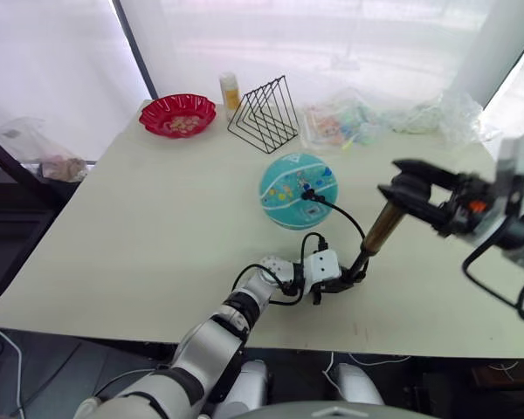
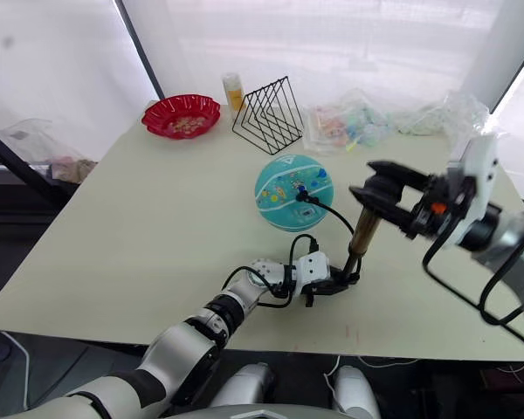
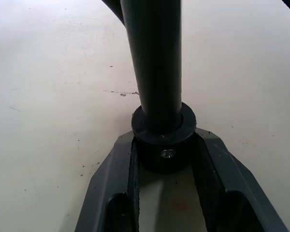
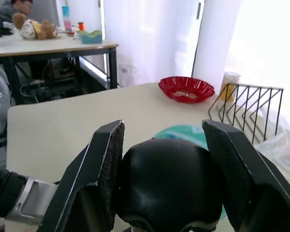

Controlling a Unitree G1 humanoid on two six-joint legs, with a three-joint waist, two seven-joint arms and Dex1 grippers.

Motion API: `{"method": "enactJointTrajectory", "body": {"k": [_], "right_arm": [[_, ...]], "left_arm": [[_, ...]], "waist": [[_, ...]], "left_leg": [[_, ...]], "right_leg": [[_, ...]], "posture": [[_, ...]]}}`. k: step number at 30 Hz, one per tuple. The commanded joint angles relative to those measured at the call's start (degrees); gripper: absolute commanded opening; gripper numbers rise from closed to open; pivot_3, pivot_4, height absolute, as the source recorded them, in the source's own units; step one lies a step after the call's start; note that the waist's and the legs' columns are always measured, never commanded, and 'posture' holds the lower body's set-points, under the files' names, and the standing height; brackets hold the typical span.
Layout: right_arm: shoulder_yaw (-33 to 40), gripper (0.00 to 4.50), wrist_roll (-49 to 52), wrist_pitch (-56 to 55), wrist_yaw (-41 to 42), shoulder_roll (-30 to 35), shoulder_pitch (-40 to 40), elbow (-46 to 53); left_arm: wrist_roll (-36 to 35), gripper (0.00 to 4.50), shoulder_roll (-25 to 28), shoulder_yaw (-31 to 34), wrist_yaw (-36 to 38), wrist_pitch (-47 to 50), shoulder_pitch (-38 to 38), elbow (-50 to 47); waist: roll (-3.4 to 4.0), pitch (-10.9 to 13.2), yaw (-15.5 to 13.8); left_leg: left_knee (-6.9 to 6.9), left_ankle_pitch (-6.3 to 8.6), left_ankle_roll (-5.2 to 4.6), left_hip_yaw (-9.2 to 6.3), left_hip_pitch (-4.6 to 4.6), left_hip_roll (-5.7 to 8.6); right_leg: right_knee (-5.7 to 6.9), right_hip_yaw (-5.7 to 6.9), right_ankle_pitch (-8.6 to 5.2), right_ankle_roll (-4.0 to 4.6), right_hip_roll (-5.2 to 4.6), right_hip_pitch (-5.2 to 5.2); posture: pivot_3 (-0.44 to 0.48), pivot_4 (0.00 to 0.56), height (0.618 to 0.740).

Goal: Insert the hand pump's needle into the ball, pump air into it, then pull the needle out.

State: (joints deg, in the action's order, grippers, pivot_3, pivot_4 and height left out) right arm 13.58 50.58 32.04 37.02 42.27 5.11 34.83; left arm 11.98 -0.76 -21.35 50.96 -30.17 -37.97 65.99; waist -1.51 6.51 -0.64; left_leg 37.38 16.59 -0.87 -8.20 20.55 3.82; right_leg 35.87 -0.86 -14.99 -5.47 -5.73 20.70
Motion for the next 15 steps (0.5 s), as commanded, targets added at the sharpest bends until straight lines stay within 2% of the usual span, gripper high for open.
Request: {"method": "enactJointTrajectory", "body": {"k": [1, 5, 7, 12, 15], "right_arm": [[-6.61, 2.1, -9.79, -2.94, 1.57, -0.35, -4.16, -4.08], [-12.22, 2.1, -18.14, -8.94, 2.09, -2.32, -7.1, -8.33], [-13.27, 2.1, -18.7, -10.44, 1.98, -4.21, -7.3, -8.29], [-12.48, 2.1, -17.85, -11.44, 3.51, -5.61, -5.58, -6.15], [-6.94, 2.1, -10.64, -7.42, 2.13, -4.23, 1.41, -2.58]], "left_arm": [[5.68, 1.11, 1.31, -4.26, 1.08, 3.4, 3.41, 6.59], [5.72, 1.11, 1.3, -4.07, 1.03, 3.38, 3.37, 6.57], [5.77, 1.11, 1.44, -4.01, 1.03, 3.37, 3.36, 6.58], [5.89, 1.11, 1.67, -3.99, 1.05, 3.34, 3.39, 6.62], [5.98, 1.11, 1.77, -4.08, 1.07, 3.31, 3.57, 6.66]], "waist": [[0.12, -0.1, 0.04], [0.07, -0.22, -0.05], [0.07, -0.24, -0.03], [0.18, -0.22, -0.02], [0.38, -0.03, 0.0]], "left_leg": [[0.0, 0.0, 0.0, 0.03, -0.03, 0.01], [-0.02, 0.0, 0.0, 0.0, -0.05, 0.0], [-0.02, 0.0, 0.0, 0.02, -0.08, 0.0], [-0.03, 0.0, 0.0, 0.04, -0.09, 0.01], [-0.02, 0.0, 0.0, 0.03, -0.09, 0.0]], "right_leg": [[0.0, -0.05, -0.02, -0.03, 0.02, -0.01], [0.0, 0.03, -0.02, -0.02, 0.04, -0.01], [0.0, 0.05, -0.02, -0.01, 0.04, -0.01], [0.0, 0.09, -0.01, 0.01, 0.04, 0.0], [0.0, 0.1, -0.01, 0.02, 0.05, 0.0]], "posture": [[0.0, 0.15, 0.74], [0.0, 0.15, 0.74], [0.0, 0.15, 0.74], [0.0, 0.15, 0.74], [0.0, 0.15, 0.74]]}}
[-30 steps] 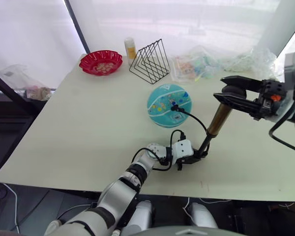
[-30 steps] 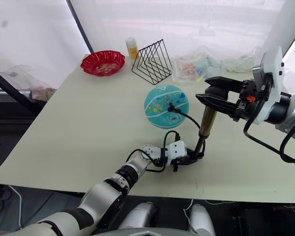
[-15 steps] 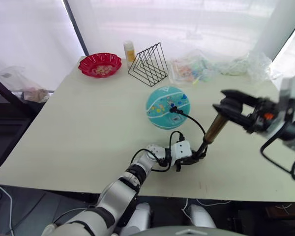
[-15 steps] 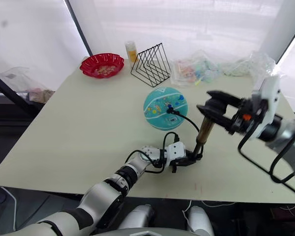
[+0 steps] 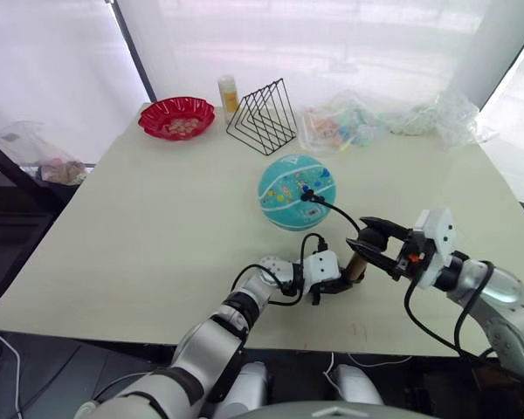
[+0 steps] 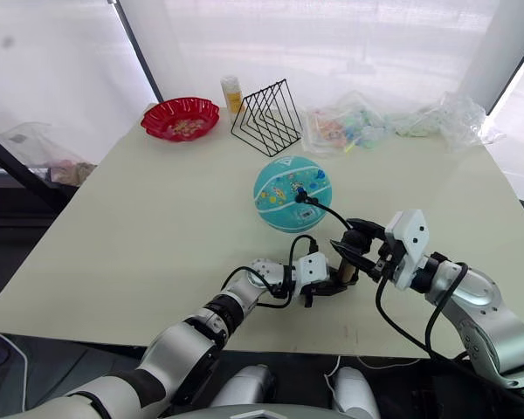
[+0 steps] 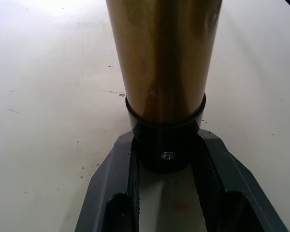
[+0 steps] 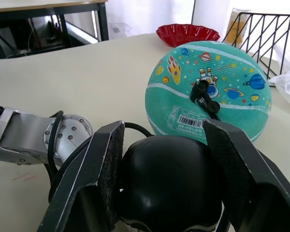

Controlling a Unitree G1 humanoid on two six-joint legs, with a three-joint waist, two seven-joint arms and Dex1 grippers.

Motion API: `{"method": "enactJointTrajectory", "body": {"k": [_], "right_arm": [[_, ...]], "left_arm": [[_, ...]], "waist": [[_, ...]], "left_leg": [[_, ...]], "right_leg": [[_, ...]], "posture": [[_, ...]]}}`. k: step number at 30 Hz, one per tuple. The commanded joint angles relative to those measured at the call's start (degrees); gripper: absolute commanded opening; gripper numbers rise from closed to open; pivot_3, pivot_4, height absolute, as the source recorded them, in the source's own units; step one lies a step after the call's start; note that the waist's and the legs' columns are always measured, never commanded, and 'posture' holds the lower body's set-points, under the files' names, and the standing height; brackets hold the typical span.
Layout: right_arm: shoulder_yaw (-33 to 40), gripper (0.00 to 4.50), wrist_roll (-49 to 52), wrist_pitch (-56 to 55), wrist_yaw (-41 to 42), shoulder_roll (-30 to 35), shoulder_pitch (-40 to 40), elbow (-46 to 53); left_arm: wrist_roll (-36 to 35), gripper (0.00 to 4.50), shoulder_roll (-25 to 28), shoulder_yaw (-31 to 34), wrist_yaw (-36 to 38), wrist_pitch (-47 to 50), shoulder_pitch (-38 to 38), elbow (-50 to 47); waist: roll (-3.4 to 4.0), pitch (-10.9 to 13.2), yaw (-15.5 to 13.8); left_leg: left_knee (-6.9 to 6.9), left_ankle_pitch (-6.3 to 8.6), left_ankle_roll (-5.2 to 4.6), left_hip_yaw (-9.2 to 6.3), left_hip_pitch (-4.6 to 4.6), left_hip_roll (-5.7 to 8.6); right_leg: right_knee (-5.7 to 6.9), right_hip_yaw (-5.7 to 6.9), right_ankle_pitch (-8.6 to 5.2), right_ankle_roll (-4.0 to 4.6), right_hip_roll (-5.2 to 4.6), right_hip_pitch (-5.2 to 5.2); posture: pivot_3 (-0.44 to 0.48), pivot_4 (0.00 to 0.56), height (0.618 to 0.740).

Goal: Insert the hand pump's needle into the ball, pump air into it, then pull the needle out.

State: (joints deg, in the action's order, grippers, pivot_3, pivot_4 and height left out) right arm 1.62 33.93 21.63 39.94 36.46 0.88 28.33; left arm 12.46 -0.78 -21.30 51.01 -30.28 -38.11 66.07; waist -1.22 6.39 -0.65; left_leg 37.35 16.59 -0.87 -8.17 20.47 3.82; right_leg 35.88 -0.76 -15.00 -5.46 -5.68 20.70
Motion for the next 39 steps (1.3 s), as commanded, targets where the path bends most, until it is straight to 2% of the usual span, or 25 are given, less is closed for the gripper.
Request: {"method": "enactJointTrajectory", "body": {"k": [1, 3, 13, 22, 27, 31, 35, 39], "right_arm": [[7.14, 2.1, 8.29, 4.47, -1.3, 2.4, 8.0, 4.55], [10.87, 2.1, 12.39, 7.68, -1.75, 4.99, 11.77, 5.09], [21.64, 2.1, 24.63, 17.21, -3.13, 14.99, 22.56, 2.74], [25.84, 2.1, 31.05, 20.21, -6.45, 18.34, 29.3, -0.36], [25.34, 2.1, 27.59, 20.14, -4.6, 16.89, 22.37, -0.14], [20.13, 2.1, 21.25, 18.16, -2.83, 15.23, 14.32, 1.94], [11.23, 2.1, 12.66, 14.45, -1.02, 14.61, 6.21, 2.46], [7.84, 2.1, 8.93, 11.68, -0.84, 14.16, 4.09, 1.16]], "left_arm": [[5.52, 1.11, 1.79, -4.13, 1.04, 3.39, 3.73, 6.58], [5.52, 1.11, 1.75, -4.12, 1.03, 3.36, 3.75, 6.6], [5.55, 1.11, 1.6, -4.16, 1.12, 3.29, 3.66, 6.72], [5.48, 1.11, 1.58, -4.02, 0.94, 3.42, 3.4, 6.76], [5.32, 1.11, 1.51, -3.85, 1.03, 3.34, 3.06, 6.66], [5.32, 1.11, 1.63, -3.87, 1.13, 3.23, 3.23, 6.59], [5.26, 1.11, 1.83, -3.91, 1.25, 3.16, 3.46, 6.46], [5.28, 1.11, 1.84, -3.87, 1.16, 3.2, 3.5, 6.44]], "waist": [[0.22, 0.26, -0.02], [0.43, 0.5, -0.14], [0.4, 0.74, -0.25], [0.37, 0.94, -0.3], [0.33, 1.03, -0.49], [0.2, 0.93, -0.28], [-0.3, 0.22, -0.02], [-0.73, -0.15, 0.17]], "left_leg": [[0.01, 0.0, 0.0, 0.01, 0.01, 0.01], [0.04, 0.0, 0.0, -0.01, 0.07, 0.02], [0.05, -0.01, -0.02, -0.08, 0.26, 0.04], [0.06, -0.01, -0.02, -0.08, 0.32, 0.04], [0.07, -0.01, -0.03, -0.08, 0.43, 0.06], [0.07, -0.01, -0.03, -0.07, 0.31, 0.05], [0.04, 0.0, -0.02, -0.06, 0.08, 0.04], [-0.01, 0.04, -0.06, 0.11, -0.17, 0.0]], "right_leg": [[0.0, -0.01, 0.0, 0.0, -0.01, 0.0], [0.0, -0.04, 0.02, 0.01, -0.04, 0.05], [-0.01, 0.07, 0.03, 0.01, -0.19, 0.16], [-0.01, 0.07, 0.03, 0.01, -0.23, 0.17], [-0.01, 0.08, 0.04, 0.01, -0.26, 0.24], [0.0, 0.08, 0.03, -0.01, -0.25, 0.2], [-0.01, 0.09, 0.0, -0.03, -0.21, 0.0], [-0.01, -0.06, -0.13, -0.25, -0.23, -0.17]], "posture": [[0.0, 0.15, 0.74], [0.0, 0.15, 0.74], [0.0, 0.15, 0.74], [0.0, 0.15, 0.74], [0.0, 0.15, 0.74], [0.0, 0.15, 0.74], [0.0, 0.15, 0.74], [0.0, 0.15, 0.74]]}}
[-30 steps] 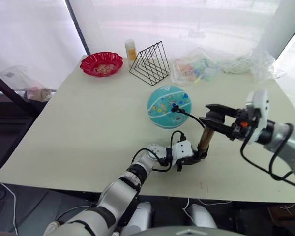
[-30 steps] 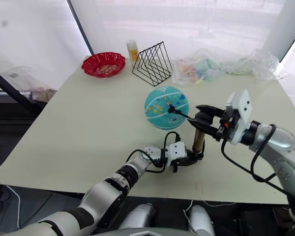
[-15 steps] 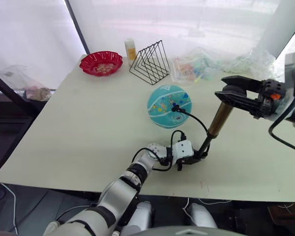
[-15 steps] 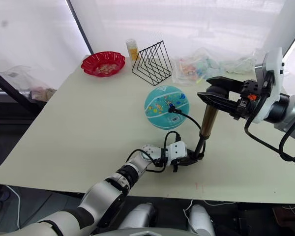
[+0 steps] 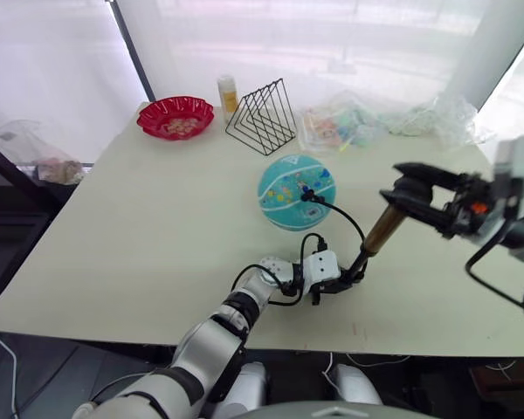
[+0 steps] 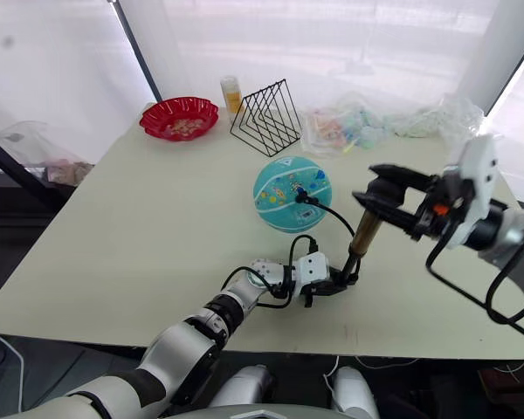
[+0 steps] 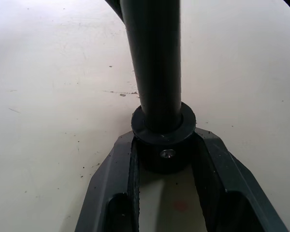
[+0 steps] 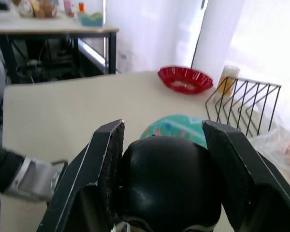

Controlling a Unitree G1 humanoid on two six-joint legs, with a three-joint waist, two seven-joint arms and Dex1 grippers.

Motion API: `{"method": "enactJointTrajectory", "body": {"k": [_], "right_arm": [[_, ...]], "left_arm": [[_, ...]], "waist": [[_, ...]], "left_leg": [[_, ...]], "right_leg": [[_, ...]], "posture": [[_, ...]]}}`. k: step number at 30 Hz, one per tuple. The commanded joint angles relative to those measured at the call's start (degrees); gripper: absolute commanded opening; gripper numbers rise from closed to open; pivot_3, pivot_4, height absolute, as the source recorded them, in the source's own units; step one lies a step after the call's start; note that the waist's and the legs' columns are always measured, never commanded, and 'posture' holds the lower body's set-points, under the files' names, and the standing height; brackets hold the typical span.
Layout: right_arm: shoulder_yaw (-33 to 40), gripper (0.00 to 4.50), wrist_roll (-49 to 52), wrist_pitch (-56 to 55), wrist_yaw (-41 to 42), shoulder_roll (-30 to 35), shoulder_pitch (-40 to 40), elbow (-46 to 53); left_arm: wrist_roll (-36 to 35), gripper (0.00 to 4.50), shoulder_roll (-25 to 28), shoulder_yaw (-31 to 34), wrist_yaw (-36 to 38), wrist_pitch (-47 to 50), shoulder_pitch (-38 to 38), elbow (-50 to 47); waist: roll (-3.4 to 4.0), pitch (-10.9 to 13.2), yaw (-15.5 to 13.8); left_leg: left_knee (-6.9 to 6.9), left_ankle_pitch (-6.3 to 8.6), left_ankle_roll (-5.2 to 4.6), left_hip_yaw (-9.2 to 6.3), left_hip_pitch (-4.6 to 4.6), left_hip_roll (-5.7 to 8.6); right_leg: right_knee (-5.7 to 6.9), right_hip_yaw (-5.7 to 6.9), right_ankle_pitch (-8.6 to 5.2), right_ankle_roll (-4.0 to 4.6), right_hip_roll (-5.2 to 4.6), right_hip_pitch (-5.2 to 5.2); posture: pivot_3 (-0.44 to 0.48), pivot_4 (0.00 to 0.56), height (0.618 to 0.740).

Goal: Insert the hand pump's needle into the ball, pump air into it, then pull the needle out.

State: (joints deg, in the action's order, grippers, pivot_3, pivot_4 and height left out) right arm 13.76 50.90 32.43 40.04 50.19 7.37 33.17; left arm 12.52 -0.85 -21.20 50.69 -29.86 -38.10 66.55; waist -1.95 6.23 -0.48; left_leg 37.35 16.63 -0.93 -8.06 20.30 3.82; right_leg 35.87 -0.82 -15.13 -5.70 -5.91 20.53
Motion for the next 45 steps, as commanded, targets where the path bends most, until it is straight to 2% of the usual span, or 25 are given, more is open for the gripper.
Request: {"method": "enactJointTrajectory", "body": {"k": [1, 5, 9, 11, 15, 18, 20, 26, 31, 36, 41, 44, 45], "right_arm": [[-7.3, 2.1, -10.58, -0.16, -1.39, -0.77, -3.44, -5.29], [-17.01, 2.1, -19.48, -4.33, -2.07, -5.07, -7.83, -10.75], [-18.65, 2.1, -23.35, -8.15, -1.33, -7.41, -9.37, -12.82], [-15.61, 2.1, -20.98, -9.11, -1.0, -8.61, -7.41, -10.77], [-6.26, 2.1, -10.15, -7.18, -1.01, -9.8, 0.67, -5.79], [-0.67, 2.1, -4.76, -3.72, -1.22, -7.09, 6.4, -5.21], [2.09, 2.1, -1.82, -1.72, -1.46, -5.33, 9.61, -5.48], [10.65, 2.1, 8.05, 5.07, -1.48, 2.25, 17.98, -7.58], [14.83, 2.1, 13.73, 8.27, -3.73, 5.17, 22.43, -9.03], [14.66, 2.1, 11.0, 9.07, -2.12, 5.74, 17.89, -8.48], [5.54, 2.1, 0.82, 5.8, 0.65, 3.44, 6.12, -5.12], [-1.39, 2.1, -6.53, 1.26, 1.21, 0.59, -0.95, -6.6], [-3.85, 2.1, -9.27, -0.6, 1.64, 0.06, -2.61, -7.86]], "left_arm": [[5.23, 1.11, 1.87, -3.96, 1.45, 2.77, 3.55, 5.95], [5.1, 1.11, 1.55, -3.91, 1.46, 2.83, 3.64, 5.79], [5.13, 1.11, 1.37, -3.87, 1.41, 2.82, 3.6, 5.67], [5.19, 1.11, 1.41, -3.87, 1.5, 2.75, 3.65, 5.66], [5.23, 1.11, 1.57, -3.91, 1.65, 2.73, 3.76, 5.72], [5.28, 1.11, 1.49, -3.82, 1.68, 2.72, 3.73, 5.72], [5.23, 1.11, 1.47, -3.82, 1.73, 2.71, 3.73, 5.7], [5.06, 1.11, 1.33, -4.02, 1.69, 2.65, 3.66, 5.79], [5.04, 1.11, 1.39, -4.1, 1.71, 2.6, 3.63, 5.84], [5.1, 1.11, 1.42, -4.15, 1.64, 2.57, 3.58, 5.94], [5.13, 1.11, 1.5, -4.21, 1.5, 2.54, 3.55, 5.96], [5.2, 1.11, 1.63, -4.15, 1.35, 2.53, 3.59, 5.94], [5.28, 1.11, 1.68, -4.14, 1.36, 2.51, 3.62, 5.93]], "waist": [[-0.02, -0.02, -0.03], [-0.24, -0.21, -0.31], [-0.27, -0.53, -0.33], [-0.26, -0.53, -0.34], [0.11, -0.04, -0.48], [0.48, 0.27, -0.88], [0.58, 0.43, -1.25], [0.48, 0.86, -2.16], [0.26, 1.02, -2.31], [0.3, 1.0, -3.06], [0.02, 0.8, -3.2], [-0.59, 0.18, -2.96], [-0.59, 0.21, -2.7]], "left_leg": [[0.0, 0.01, -0.01, 0.02, -0.01, 0.0], [-0.13, 0.06, -0.07, 0.13, -0.21, 0.01], [-0.18, 0.34, -0.21, 0.21, -0.59, 0.09], [-0.14, 0.56, -0.27, 0.23, -0.83, 0.14], [-0.13, 0.62, -0.34, 0.46, -0.97, 0.15], [-0.03, 0.61, -0.36, 0.64, -0.37, 0.27], [-0.02, 0.61, -0.38, 0.6, -0.35, 0.49], [0.08, 0.81, -0.73, 0.74, -0.23, 0.98], [0.17, 0.87, -0.84, 1.04, -0.11, 1.01], [0.37, 0.78, -0.69, 1.23, 0.53, 1.01], [0.7, 1.09, -1.15, 1.32, 0.35, 1.0], [0.74, 1.14, -1.2, 1.23, 0.17, 0.98], [0.72, 1.2, -1.16, 1.17, -0.16, 0.91]], "right_leg": [[0.0, -0.03, 0.0, -0.01, -0.01, 0.0], [0.0, -0.21, -0.01, -0.01, 0.01, 0.07], [0.0, -0.5, -0.02, -0.08, 0.0, 0.14], [0.0, -0.58, -0.01, -0.12, 0.0, 0.15], [0.0, -0.92, 0.12, -0.27, 0.01, 0.28], [0.03, -1.46, 0.57, -0.05, 0.11, 1.1], [0.04, -1.79, 0.69, -0.02, 0.13, 1.3], [-0.02, -2.2, 1.22, -0.33, -0.09, 1.98], [-0.08, -2.24, 1.5, -0.34, -0.19, 2.35], [-0.02, -2.28, 1.97, -0.29, -0.18, 3.17], [-0.1, -2.25, 2.19, -0.37, -0.16, 3.18], [-0.1, -2.14, 2.18, -0.38, -0.11, 2.97], [-0.17, -1.97, 2.18, -0.37, -0.1, 2.69]], "posture": [[0.0, 0.15, 0.74], [0.0, 0.15, 0.74], [0.0, 0.15, 0.74], [0.0, 0.15, 0.74], [0.0, 0.15, 0.74], [0.0, 0.15, 0.74], [0.0, 0.15, 0.74], [0.0, 0.15, 0.74], [0.0, 0.15, 0.74], [0.0, 0.15, 0.74], [0.0, 0.15, 0.74], [0.0, 0.15, 0.74], [0.0, 0.15, 0.74]]}}
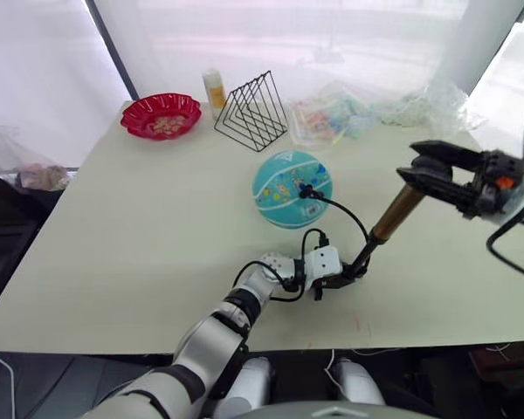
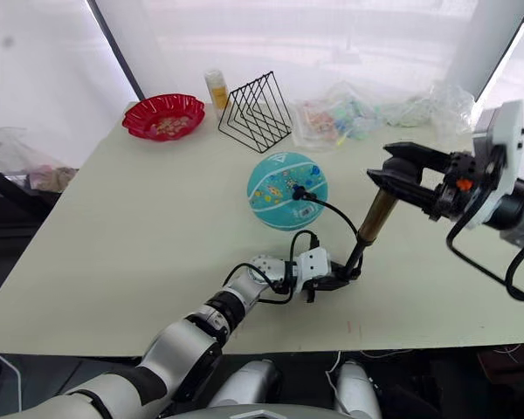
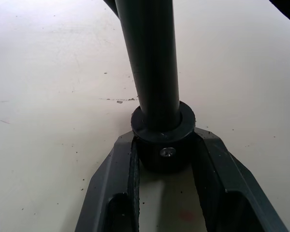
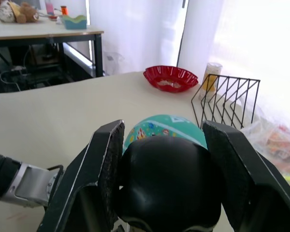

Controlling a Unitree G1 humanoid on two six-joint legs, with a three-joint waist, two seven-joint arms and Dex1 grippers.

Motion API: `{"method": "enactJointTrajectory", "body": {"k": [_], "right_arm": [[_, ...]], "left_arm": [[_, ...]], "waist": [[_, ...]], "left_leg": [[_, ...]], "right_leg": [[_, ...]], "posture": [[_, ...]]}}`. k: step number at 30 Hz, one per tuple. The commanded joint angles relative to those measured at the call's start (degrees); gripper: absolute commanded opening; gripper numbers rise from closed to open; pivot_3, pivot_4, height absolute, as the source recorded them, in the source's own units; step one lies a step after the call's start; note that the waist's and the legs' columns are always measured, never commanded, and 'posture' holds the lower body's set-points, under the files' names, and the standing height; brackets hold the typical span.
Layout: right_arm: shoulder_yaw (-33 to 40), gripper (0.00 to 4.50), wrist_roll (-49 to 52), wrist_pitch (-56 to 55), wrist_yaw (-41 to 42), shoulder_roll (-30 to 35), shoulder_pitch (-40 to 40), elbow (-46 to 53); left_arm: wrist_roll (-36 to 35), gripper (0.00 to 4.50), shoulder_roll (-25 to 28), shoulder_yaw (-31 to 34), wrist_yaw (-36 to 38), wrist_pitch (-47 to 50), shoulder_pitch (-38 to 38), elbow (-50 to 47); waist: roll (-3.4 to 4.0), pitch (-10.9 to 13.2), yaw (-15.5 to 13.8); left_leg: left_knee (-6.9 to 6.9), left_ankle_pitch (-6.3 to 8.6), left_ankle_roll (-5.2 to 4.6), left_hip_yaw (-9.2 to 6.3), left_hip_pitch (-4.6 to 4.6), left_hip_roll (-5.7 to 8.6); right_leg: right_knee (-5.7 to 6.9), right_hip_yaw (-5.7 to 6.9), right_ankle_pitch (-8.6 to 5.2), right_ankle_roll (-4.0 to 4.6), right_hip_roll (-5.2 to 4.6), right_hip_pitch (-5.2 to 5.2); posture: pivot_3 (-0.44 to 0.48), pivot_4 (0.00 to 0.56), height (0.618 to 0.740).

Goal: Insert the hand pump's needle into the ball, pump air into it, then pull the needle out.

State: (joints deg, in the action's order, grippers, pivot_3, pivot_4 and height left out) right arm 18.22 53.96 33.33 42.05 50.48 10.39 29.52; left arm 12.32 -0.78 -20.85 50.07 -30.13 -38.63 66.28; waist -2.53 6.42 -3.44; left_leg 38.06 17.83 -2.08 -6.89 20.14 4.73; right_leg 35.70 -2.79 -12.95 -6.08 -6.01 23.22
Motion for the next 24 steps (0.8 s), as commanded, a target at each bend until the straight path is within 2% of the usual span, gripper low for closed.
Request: {"method": "enactJointTrajectory", "body": {"k": [1, 4, 9, 12, 17, 19, 24], "right_arm": [[-9.94, 2.1, -14.29, -2.95, 0.06, -0.49, -6.65, -5.08], [-13.41, 2.1, -18.33, -6.69, 0.37, -2.19, -8.34, -7.42], [-17.65, 2.1, -23.12, -11.36, 0.37, -6.15, -10.13, -10.34], [-13.83, 2.1, -20.11, -11.4, 0.49, -7.47, -8.28, -8.58], [-6.89, 2.1, -13.43, -8.23, 0.68, -6.04, -3.71, -5.18], [-3.25, 2.1, -9.58, -5.84, 0.38, -4.4, -0.66, -4.03], [3.88, 2.1, -2.69, -0.75, -1.33, -0.15, 6.69, -4.13]], "left_arm": [[5.56, 1.11, 1.66, -4.48, 1.98, 2.74, 4.19, 6.21], [5.66, 1.11, 1.72, -4.49, 1.91, 2.72, 4.24, 6.16], [5.57, 1.11, 1.88, -4.21, 1.83, 2.81, 4.22, 6.1], [5.58, 1.11, 2.1, -4.13, 1.9, 2.78, 4.28, 6.09], [5.64, 1.11, 2.26, -4.16, 1.98, 2.66, 4.42, 6.14], [5.65, 1.11, 2.22, -4.17, 2.06, 2.64, 4.45, 6.11], [5.59, 1.11, 2.14, -4.33, 2.2, 2.53, 4.49, 6.06]], "waist": [[0.01, -0.01, 0.55], [-0.04, -0.21, 1.42], [0.09, -0.38, 1.26], [0.54, -0.2, 1.22], [1.04, 0.27, 1.22], [1.36, 0.6, 1.17], [1.51, 1.04, 1.08]], "left_leg": [[0.0, 0.17, 0.01, -0.01, -0.39, -0.06], [0.0, 0.32, -0.07, -0.08, -0.68, -0.08], [0.0, 0.31, -0.05, -0.44, -0.76, -0.05], [0.0, 0.32, -0.02, -0.8, -0.72, -0.03], [0.04, 0.28, 0.02, -1.02, -0.53, 0.0], [0.09, 0.27, 0.05, -1.11, -0.41, 0.02], [0.17, 0.26, 0.06, -1.28, -0.25, 0.12]], "right_leg": [[-0.07, 0.17, -0.02, -0.01, -0.01, -0.42], [-0.15, 0.26, -0.2, -0.28, -0.01, -0.78], [-0.3, 0.53, -0.12, -0.08, 0.0, -1.04], [-0.33, 0.87, -0.13, 0.14, 0.01, -1.15], [-0.36, 1.14, -0.14, 0.13, -0.01, -1.13], [-0.39, 1.22, -0.13, 0.14, -0.02, -1.1], [-0.47, 1.37, -0.12, 0.14, -0.1, -1.1]], "posture": [[0.0, 0.15, 0.74], [0.0, 0.15, 0.74], [0.0, 0.15, 0.74], [0.0, 0.15, 0.74], [0.0, 0.15, 0.74], [0.0, 0.15, 0.74], [0.0, 0.15, 0.74]]}}
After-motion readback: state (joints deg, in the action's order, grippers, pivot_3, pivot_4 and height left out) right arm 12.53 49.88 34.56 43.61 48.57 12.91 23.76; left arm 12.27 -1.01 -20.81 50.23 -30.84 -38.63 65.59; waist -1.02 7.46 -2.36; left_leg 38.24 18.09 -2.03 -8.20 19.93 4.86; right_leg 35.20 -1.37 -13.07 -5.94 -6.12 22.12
